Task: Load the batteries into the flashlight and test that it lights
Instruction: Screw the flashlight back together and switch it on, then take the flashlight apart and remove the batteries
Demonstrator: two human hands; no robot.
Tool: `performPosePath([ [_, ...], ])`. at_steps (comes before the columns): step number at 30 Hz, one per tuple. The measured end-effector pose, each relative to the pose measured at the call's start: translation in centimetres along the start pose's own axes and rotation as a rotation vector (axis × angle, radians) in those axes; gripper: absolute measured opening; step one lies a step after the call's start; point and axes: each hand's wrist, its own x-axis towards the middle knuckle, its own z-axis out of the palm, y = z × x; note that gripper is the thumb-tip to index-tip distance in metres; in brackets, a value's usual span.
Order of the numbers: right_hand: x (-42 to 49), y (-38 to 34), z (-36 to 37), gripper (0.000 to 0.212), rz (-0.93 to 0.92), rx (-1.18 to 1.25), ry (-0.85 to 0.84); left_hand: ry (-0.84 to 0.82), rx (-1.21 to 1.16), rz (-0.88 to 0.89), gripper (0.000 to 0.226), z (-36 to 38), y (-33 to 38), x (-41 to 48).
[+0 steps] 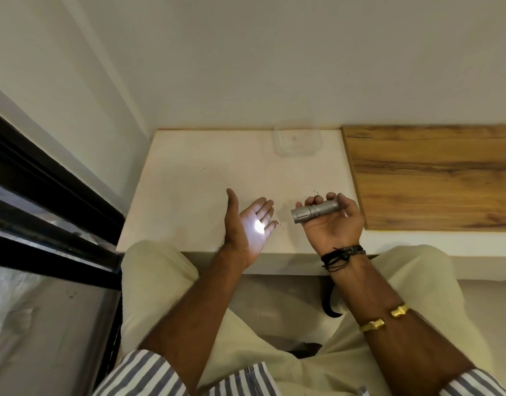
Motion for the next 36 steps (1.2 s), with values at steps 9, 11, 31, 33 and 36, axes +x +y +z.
performPosePath([
  [9, -0.3, 0.2, 0.1, 0.018, 0.036, 0.062, -0.098, -0.012, 0.096, 0.021, 0.105, 0.4, -0.5, -0.3],
  [11, -0.3, 0.4, 0.2, 0.016, 0.027, 0.054, -0.093, -0.012, 0.112, 0.034, 0.105, 0.4, -0.6, -0.4],
  [31, 2.2, 5.4, -0.3, 0.041, -0.442, -1.327, -0.051, 0.208, 1.145, 0.723, 0.025, -0.1, 1.8, 1.2],
  [33, 3.0, 5.8, 0.5, 0.044, -0.485, -1.370, -0.054, 0.185, 1.158, 0.723, 0.029, -0.2, 2.9, 1.7],
  [36, 4.4, 6.3, 2.3, 0.047, -0.523, -1.422, -0.075, 0.150, 1.188, 0.752, 0.035, -0.4, 4.6, 2.8],
])
